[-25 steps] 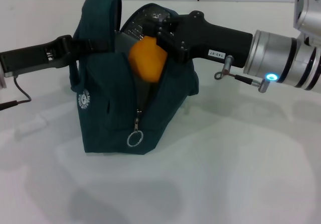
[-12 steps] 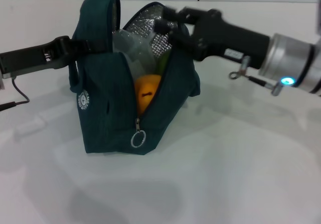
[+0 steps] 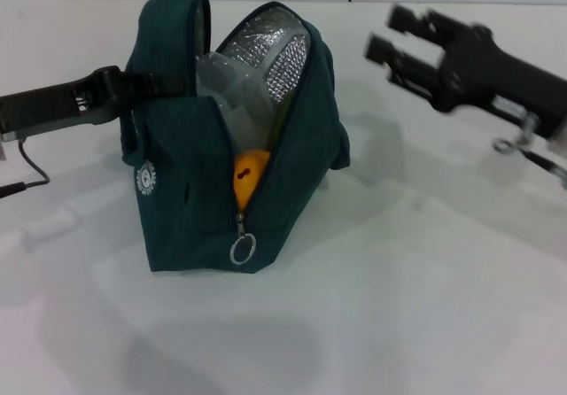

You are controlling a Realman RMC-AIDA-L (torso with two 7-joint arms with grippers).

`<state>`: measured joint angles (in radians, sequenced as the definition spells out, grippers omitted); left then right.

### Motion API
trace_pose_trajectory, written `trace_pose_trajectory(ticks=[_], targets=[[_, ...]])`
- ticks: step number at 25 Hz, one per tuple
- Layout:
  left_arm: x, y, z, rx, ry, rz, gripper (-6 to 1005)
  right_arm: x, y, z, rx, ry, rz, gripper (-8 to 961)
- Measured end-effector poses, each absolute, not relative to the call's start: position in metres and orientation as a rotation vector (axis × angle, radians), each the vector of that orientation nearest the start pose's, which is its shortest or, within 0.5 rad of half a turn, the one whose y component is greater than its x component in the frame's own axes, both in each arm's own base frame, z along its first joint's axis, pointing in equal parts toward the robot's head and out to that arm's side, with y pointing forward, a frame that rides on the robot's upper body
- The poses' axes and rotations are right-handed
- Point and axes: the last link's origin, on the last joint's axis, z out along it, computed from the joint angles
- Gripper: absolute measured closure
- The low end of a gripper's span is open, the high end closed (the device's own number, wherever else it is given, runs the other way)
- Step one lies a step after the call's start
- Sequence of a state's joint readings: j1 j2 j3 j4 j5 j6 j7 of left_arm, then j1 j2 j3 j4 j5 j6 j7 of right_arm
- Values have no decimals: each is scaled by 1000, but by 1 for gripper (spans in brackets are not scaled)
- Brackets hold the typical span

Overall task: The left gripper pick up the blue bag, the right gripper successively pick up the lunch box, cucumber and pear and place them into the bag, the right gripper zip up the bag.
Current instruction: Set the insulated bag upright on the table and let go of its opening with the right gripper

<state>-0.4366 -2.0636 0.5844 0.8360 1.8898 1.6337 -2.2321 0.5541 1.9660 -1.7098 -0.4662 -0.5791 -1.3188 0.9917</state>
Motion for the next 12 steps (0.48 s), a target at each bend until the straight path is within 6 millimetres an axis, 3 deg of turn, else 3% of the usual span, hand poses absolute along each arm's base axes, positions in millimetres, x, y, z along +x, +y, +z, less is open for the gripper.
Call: trace_pose_trajectory(ticks=[7,12], targets=[[-274,325,61,-2250,-1633,-1047,965,221,339,-20,-2526,402,1116,364],[-273,326,61,-2250,-1631,-1047,965,223,336,-32,-2578,411,1060,322]])
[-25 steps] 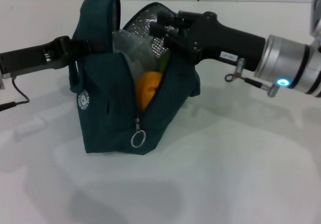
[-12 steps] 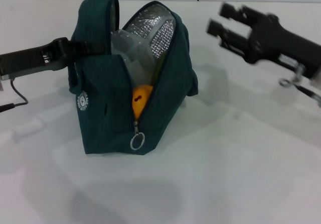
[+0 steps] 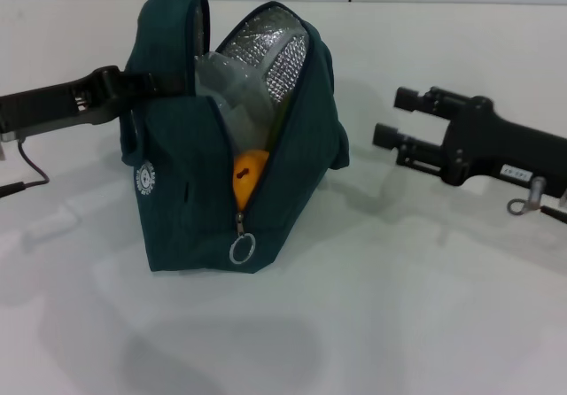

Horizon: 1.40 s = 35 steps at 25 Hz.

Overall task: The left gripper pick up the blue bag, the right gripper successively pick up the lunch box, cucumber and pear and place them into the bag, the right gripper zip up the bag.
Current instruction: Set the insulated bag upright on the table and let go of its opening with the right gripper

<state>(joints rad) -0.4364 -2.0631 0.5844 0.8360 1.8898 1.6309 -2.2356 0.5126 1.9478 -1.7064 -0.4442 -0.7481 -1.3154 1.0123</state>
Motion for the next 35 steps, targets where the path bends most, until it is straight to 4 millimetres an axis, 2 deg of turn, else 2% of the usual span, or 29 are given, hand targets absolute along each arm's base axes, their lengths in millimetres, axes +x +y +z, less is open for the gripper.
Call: trace_pose_trajectory(ticks=[12,19,30,32,35], targets=[[-273,326,61,-2250,-1632,-1047,965,206,337,-64,-2699,381,958,327],[-274,325,61,-2249,-1634,-1048,965,203,338,-66,-2707,364,948,337],[-273,326,60,-2252,-1632,-1049,965,201,338,-66,-2714,332,949,415],[-273,326,60,-2252,-1632,-1049,965,201,338,-66,-2717,322,944,634],[-273,326,60,-2252,-1633,-1049,965,201,338,-65,-2719,304,940,725]])
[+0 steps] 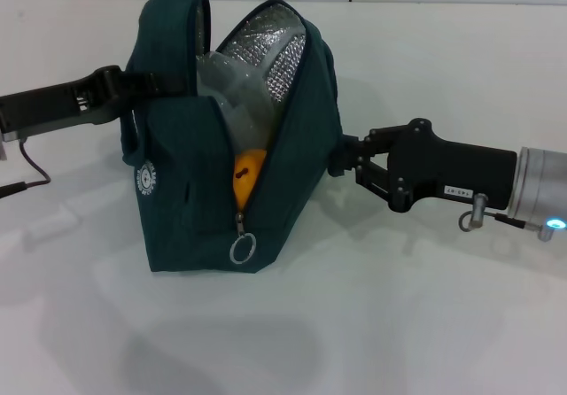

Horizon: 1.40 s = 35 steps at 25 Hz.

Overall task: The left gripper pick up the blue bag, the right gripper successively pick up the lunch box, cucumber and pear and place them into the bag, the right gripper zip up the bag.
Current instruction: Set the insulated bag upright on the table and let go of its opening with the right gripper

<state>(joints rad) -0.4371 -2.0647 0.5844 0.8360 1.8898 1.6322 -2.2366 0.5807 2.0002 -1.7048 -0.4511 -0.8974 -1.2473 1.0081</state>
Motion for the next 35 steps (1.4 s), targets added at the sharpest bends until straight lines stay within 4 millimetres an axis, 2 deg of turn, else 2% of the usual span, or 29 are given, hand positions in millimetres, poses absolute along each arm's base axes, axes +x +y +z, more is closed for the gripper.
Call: trace_pose_trajectory(ticks=[3,8,16,23,35], targets=[[-273,326,60,-2252,-1633,-1049,965,203,338,-63,-2706,299,945,817],[-273,325,60,-2254,-1635,-1050,965,208,337,-51,-2660,268,987,886],[-268,326,58,-2279,-1634,-1056,965,218,334,-17,-2531,229,1073,887],[-260,323,54,-2325,-1626,-1087,965,211,329,-2,-2502,142,1150,888],[-223,337,38,-2499,-1565,-1106,965,235,305,23,-2404,128,1146,890]])
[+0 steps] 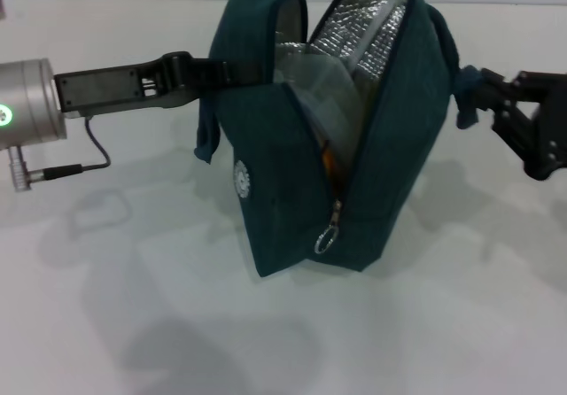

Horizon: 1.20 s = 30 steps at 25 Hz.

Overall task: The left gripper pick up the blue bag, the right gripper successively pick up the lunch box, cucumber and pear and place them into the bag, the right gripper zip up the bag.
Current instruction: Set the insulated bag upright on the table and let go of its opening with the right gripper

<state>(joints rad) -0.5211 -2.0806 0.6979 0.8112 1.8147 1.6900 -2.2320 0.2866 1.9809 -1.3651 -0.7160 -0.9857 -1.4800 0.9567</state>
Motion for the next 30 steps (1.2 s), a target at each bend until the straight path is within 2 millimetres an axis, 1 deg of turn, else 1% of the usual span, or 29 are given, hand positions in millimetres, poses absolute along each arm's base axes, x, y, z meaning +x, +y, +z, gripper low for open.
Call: trace_pose_trajectory(ticks=[7,13,17,18,22,26,30], targets=[[-225,335,31,-2510,-1576,-1115,964,245,294,29,-2406,135,1139,891],[-225,331,14,-2552,-1594,-1101,964,251,288,35,-2411,131,1138,892],[-226,329,7,-2556,-1608,-1109,965,253,289,39,-2420,129,1124,892],[-224,330,3,-2567,-1618,-1110,965,253,290,39,-2426,129,1119,892],[-222,328,-6,-2588,-1637,-1094,965,254,291,39,-2459,131,1091,893],[-225,326,-16,-2571,-1684,-1095,965,257,290,37,-2489,142,1059,892],[-226,323,-21,-2567,-1705,-1100,965,258,287,34,-2517,139,1054,890]])
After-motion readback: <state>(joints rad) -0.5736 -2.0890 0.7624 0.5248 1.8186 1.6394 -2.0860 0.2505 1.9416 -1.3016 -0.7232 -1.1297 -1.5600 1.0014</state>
